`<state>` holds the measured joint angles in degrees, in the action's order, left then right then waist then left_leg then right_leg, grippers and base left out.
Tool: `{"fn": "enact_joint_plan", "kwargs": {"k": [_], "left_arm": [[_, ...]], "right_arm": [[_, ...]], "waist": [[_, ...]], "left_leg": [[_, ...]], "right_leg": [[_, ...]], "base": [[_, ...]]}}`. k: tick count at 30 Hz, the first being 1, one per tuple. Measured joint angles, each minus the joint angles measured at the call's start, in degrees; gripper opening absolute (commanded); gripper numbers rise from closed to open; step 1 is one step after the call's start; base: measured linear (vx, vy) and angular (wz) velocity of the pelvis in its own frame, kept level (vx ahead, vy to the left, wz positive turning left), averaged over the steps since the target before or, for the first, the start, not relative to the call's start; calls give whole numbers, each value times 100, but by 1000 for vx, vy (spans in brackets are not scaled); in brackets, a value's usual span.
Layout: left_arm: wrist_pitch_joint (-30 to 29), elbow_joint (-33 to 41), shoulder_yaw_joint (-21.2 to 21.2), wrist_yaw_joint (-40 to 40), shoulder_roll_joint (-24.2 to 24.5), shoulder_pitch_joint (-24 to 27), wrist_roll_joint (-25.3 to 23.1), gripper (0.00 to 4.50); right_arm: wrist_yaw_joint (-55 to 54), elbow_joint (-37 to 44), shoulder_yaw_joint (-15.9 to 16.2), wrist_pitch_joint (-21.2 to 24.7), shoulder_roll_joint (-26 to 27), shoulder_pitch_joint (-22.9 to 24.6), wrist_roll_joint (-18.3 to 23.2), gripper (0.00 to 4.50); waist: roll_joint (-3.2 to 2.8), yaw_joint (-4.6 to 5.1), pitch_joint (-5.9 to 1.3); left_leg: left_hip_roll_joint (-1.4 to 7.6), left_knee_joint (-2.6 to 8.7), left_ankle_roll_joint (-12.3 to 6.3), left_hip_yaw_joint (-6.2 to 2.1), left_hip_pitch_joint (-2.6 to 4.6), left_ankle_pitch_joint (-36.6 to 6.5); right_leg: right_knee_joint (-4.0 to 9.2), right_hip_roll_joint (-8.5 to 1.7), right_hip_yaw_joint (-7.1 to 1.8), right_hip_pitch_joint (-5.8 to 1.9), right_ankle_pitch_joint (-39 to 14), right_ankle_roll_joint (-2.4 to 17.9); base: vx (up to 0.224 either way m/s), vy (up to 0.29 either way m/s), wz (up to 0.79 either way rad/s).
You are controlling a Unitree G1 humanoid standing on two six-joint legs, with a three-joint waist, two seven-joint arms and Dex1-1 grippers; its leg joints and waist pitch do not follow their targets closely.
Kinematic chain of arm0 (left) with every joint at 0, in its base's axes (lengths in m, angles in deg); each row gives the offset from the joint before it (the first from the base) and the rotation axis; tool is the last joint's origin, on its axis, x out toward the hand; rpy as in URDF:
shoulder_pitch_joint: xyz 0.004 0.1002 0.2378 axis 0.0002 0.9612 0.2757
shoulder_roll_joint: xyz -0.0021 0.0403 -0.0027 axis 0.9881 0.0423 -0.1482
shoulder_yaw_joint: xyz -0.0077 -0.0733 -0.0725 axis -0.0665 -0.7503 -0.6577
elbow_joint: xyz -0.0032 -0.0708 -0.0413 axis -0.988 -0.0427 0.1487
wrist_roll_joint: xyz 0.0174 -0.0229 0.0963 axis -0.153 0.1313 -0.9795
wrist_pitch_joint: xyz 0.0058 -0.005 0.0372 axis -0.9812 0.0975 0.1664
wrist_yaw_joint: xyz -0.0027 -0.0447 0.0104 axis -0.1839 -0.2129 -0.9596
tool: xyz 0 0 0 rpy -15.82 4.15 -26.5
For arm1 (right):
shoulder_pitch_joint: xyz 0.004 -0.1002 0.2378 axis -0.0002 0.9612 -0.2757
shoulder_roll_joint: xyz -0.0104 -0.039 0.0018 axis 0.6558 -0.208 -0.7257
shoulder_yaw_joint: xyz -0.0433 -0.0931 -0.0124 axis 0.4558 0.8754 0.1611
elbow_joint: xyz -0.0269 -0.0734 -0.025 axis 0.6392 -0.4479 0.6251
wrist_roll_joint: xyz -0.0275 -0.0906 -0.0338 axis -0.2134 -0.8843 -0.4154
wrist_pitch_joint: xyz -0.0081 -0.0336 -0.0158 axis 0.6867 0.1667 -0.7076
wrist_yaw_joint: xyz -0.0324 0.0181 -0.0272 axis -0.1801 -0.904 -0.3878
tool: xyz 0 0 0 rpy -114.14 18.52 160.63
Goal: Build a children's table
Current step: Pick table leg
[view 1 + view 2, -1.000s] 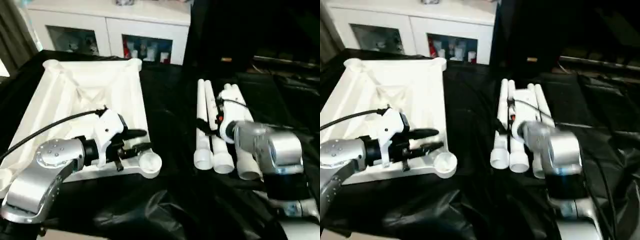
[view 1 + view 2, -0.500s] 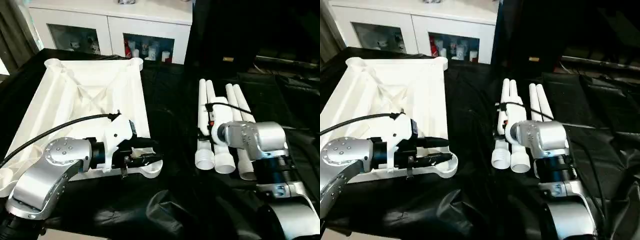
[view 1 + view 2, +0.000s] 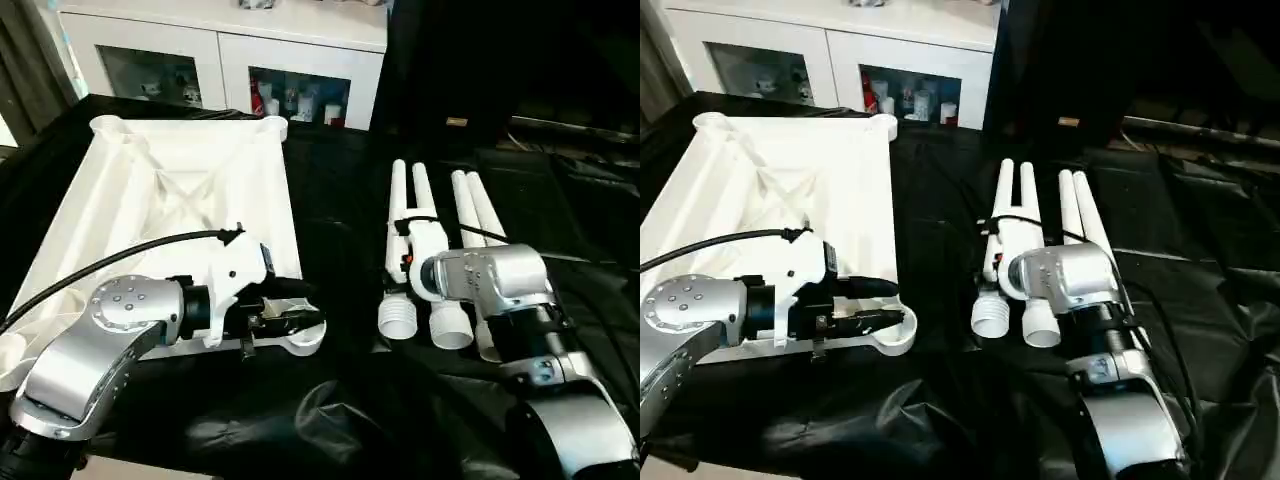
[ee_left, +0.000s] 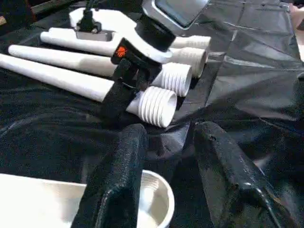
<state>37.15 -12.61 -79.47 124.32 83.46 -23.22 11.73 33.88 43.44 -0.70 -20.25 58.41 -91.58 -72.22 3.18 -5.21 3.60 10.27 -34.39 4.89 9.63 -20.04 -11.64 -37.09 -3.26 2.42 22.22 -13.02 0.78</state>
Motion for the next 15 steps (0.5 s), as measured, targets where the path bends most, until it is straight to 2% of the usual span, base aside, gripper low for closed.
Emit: {"fn": "enact_joint_plan", "kwargs": {"k": [8,15], "left_arm": [[-116,17,204,-19,121,0,-103,201],[-82,17,240,-44,179,0,-212,201]], "right_arm": [[10,-433,-27,-147,76,-129,-46,368],[5,-673,-164,-254,95,-197,-47,310]], "waist": [[90,2,2],[114,6,-5]], "left_leg": [[2,-1,16,2,1,9],[2,-1,19,2,2,11]], "right_leg": [[-1,0,0,0,0,0],[-1,0,0,-1,1,0]], "base": [[0,0,0],[0,0,0]]}}
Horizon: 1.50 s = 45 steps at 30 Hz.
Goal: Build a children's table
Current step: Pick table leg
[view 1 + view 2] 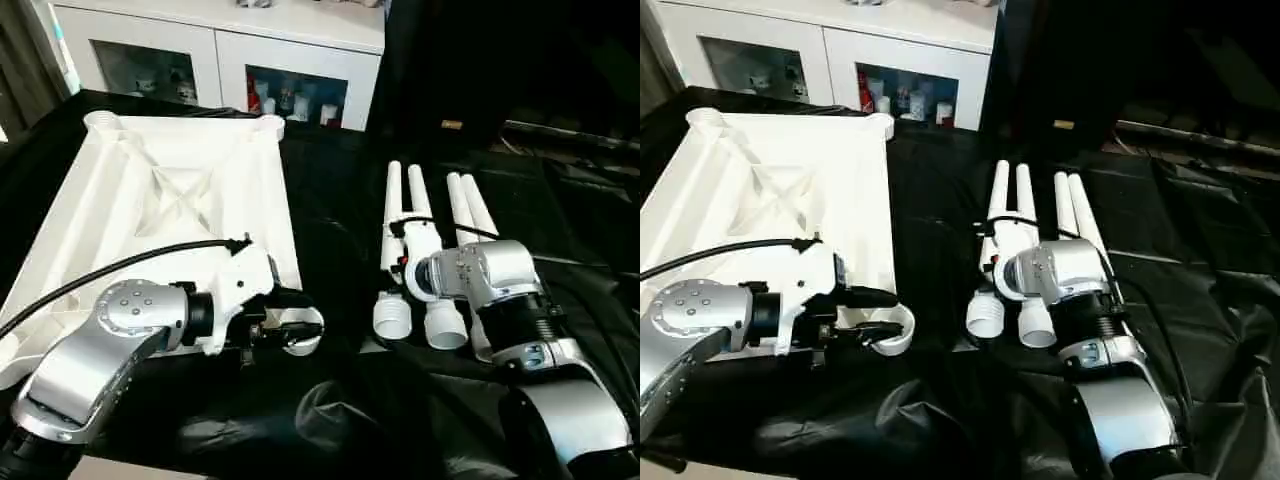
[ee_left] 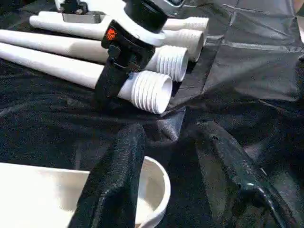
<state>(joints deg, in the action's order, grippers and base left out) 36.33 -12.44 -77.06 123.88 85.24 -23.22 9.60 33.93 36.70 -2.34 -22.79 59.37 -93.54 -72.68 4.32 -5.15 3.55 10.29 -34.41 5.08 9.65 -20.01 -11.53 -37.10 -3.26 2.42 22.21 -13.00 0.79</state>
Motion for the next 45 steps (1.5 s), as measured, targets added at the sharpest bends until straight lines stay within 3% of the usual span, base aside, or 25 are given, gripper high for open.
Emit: {"fn": "enact_joint_plan", "kwargs": {"k": [10,12,16,19,22,26,32,43,45], "left_arm": [[-44,-2,47,-280,-30,-8,-183,201],[62,-77,55,-405,-47,-48,-318,201],[162,-395,-24,-943,-400,-231,-535,240],[162,-557,-236,-1211,-708,-353,-462,263],[23,-790,-609,-1571,-1233,-678,-191,288],[-185,-1173,-1100,-2050,-2015,-1203,333,325],[-1370,-1619,-2230,-2506,-2962,-2178,2083,375],[-2133,-1434,-2343,-2679,-3367,-2297,2923,450],[-2213,-1373,-2309,-2720,-3386,-2297,3001,423]], "right_arm": [[-98,-114,-418,10,89,-12,90,234],[-96,-99,-510,28,122,-9,129,203],[-16,269,-769,4,215,181,354,188],[199,754,-958,-324,292,324,621,186],[756,1651,-1070,-855,270,664,1002,184],[1463,2489,-1193,-738,133,923,1568,184],[2275,3446,-1114,-600,94,1556,2344,184],[2369,3769,-1078,-607,42,1735,2557,184],[2376,3834,-1031,-607,39,1760,2560,184]], "waist": [[5,1,-4],[2,1,-2],[-7,-18,4],[-10,-29,6],[-14,-81,9],[-9,-143,6],[-10,-182,8],[-17,-168,12],[-19,-167,13]], "left_leg": [[2,0,7,0,1,4],[3,0,8,-1,1,5],[4,-1,9,0,-5,5],[5,-2,8,-1,-6,5],[7,-3,6,0,-9,4],[10,-3,-8,0,-11,11],[13,-4,-52,3,-15,23],[15,-2,-55,1,-17,26],[15,-1,-55,0,-17,26]], "right_leg": [[-2,1,3,-2,2,2],[-2,1,5,-1,2,2],[1,0,6,-1,3,1],[1,0,7,1,4,1],[3,0,11,1,3,2],[5,0,15,-4,4,3],[4,-1,16,-5,12,13],[9,-1,20,-5,24,8],[9,-1,21,-5,24,8]], "base": [[0,0,0],[0,0,0],[0,0,0],[0,0,0],[0,0,0],[0,0,0],[0,0,0],[0,0,0],[0,0,0]]}}
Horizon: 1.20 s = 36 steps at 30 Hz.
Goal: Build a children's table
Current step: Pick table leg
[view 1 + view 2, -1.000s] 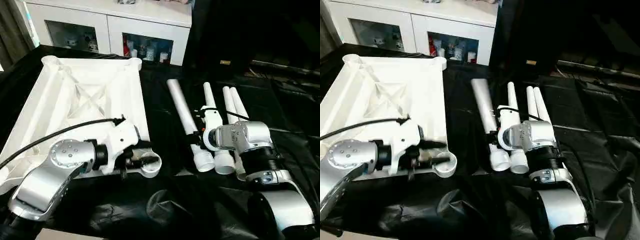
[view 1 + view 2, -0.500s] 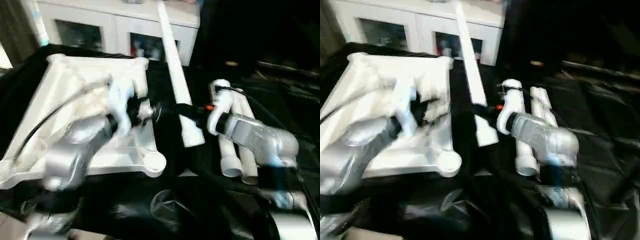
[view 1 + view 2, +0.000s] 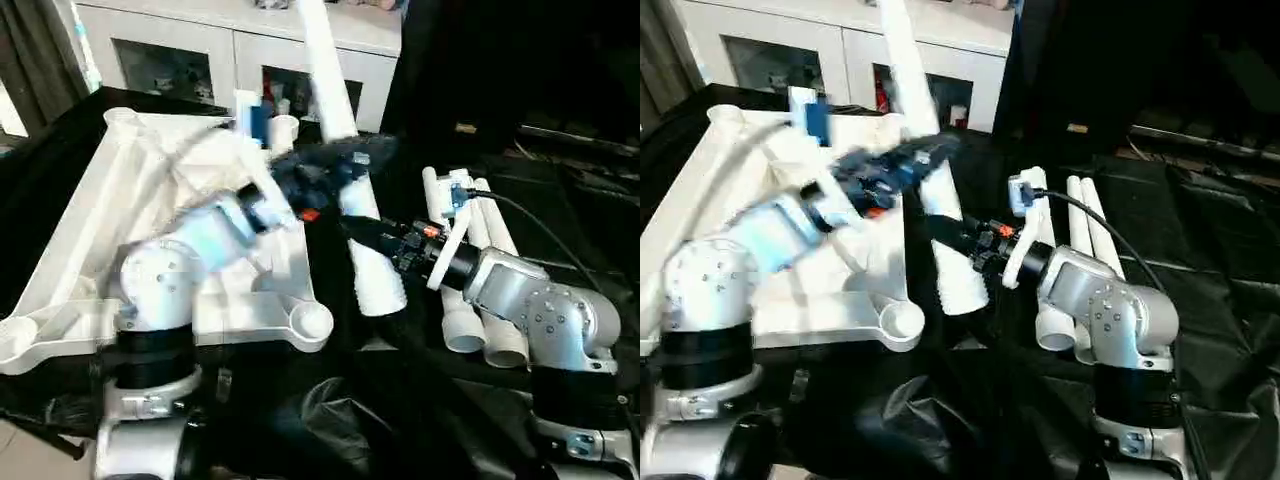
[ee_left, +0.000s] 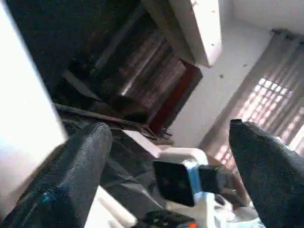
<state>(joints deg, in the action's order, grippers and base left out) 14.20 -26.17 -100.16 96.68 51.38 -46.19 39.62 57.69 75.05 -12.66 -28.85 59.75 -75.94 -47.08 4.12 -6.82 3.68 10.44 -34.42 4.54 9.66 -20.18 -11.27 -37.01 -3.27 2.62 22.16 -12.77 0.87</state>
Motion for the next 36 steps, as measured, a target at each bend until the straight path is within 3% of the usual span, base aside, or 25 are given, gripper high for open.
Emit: {"fn": "enact_joint_plan", "kwargs": {"k": [4,5,8,10,11,14,21,23,25,30,32,36], "left_arm": [[-42,24,-7,-120,-24,0,23,406],[-46,24,-9,-137,-32,0,40,368],[-118,9,-125,-238,-94,0,176,364],[-163,11,-173,-259,-94,-1,279,347],[-173,12,-182,-261,-92,-1,322,315],[-248,17,-200,-269,-75,0,420,297],[-451,112,2,-224,41,106,493,220],[-429,111,67,-223,87,121,458,220],[-371,107,106,-229,96,129,423,178],[-236,247,-119,-99,252,204,623,176],[-253,321,-337,-65,424,310,747,208],[-295,399,-517,35,739,479,880,228]], "right_arm": [[4,77,22,0,-6,35,15,184],[4,77,21,0,-9,37,19,184],[12,94,30,0,-28,39,75,184],[14,129,52,0,-65,40,124,184],[17,133,55,0,-79,40,142,184],[106,138,79,0,-81,42,192,184],[204,166,174,0,-137,81,284,184],[211,193,193,0,-139,125,345,184],[211,209,199,0,-140,163,371,184],[248,324,208,-19,-167,163,430,184],[256,347,175,-55,-266,162,451,184],[238,346,147,-62,-314,162,452,184]], "waist": [[0,3,0],[0,3,0],[0,5,0],[0,3,0],[0,3,0],[0,4,0],[0,3,0],[-3,0,2],[-5,2,4],[-22,36,14],[-27,38,16],[-28,18,17]], "left_leg": [[0,-1,0,0,0,0],[0,-1,0,0,0,0],[0,0,0,0,1,0],[0,0,0,0,0,0],[0,0,0,0,0,0],[0,0,0,0,-1,0],[0,1,0,0,-2,0],[0,2,0,0,-2,-1],[0,2,0,0,-3,0],[0,7,0,0,1,0],[0,12,1,0,2,0],[-1,13,1,-1,-2,0]], "right_leg": [[0,0,0,0,0,-1],[1,0,-1,0,0,-2],[1,0,-1,0,1,-2],[1,0,0,0,0,-3],[2,0,0,0,0,-3],[4,0,0,0,0,-3],[6,0,0,0,0,-4],[7,0,0,0,-1,-5],[7,0,-1,0,0,-5],[7,0,-1,1,0,-6],[7,1,0,2,-1,-6],[13,1,1,3,-2,-6]], "base": [[0,0,0],[0,0,0],[0,0,0],[0,0,0],[0,0,0],[0,0,0],[0,0,0],[0,0,0],[0,0,0],[0,0,0],[0,0,0],[0,0,0]]}}
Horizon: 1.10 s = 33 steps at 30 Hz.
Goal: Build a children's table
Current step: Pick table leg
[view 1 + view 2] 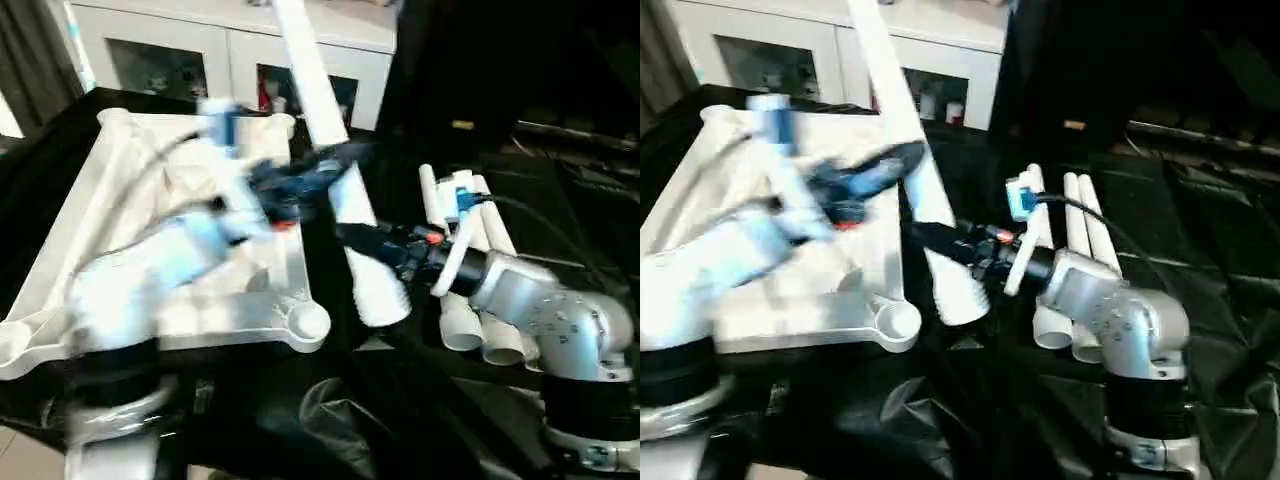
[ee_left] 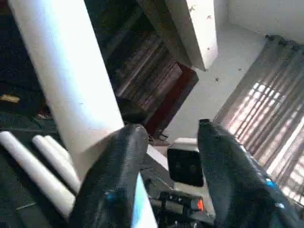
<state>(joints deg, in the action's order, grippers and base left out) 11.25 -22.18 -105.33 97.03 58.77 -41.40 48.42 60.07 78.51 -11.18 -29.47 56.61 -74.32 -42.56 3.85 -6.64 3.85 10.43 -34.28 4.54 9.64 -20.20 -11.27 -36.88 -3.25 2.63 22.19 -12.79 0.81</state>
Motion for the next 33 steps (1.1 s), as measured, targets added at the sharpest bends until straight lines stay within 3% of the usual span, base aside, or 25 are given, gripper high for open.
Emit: {"fn": "enact_joint_plan", "kwargs": {"k": [16,23,26,27,30,33], "left_arm": [[202,-556,170,-177,-4,-93,-284,350],[305,-577,116,-168,-342,-290,17,426],[290,-575,221,-131,-396,-302,48,435],[288,-575,250,-130,-399,-301,36,393],[281,-587,358,-147,-407,-301,-69,400],[300,-633,431,-254,-479,-304,-125,349]], "right_arm": [[-19,68,-96,-112,23,-6,239,184],[-4,193,37,-204,-14,39,245,184],[-3,210,114,-223,-16,41,240,184],[-3,211,123,-225,-16,41,240,184],[7,238,153,-226,-13,40,242,184],[-20,233,172,-227,-17,41,233,184]], "waist": [[-20,-12,13],[-22,-21,14],[-31,-18,15],[-31,-16,15],[-37,-12,16],[-38,-11,15]], "left_leg": [[1,1,1,0,-8,0],[0,1,0,0,-10,0],[1,1,0,0,-8,0],[1,1,0,0,-8,0],[1,1,0,0,-8,0],[1,1,0,0,-10,0]], "right_leg": [[10,0,2,-1,2,-2],[11,0,2,-1,2,-2],[11,0,2,-1,3,-2],[11,0,2,-1,3,-2],[11,0,2,-1,3,-2],[11,0,1,-1,3,-2]], "base": [[0,0,0],[0,0,0],[0,0,0],[0,0,0],[0,0,0],[0,0,0]]}}
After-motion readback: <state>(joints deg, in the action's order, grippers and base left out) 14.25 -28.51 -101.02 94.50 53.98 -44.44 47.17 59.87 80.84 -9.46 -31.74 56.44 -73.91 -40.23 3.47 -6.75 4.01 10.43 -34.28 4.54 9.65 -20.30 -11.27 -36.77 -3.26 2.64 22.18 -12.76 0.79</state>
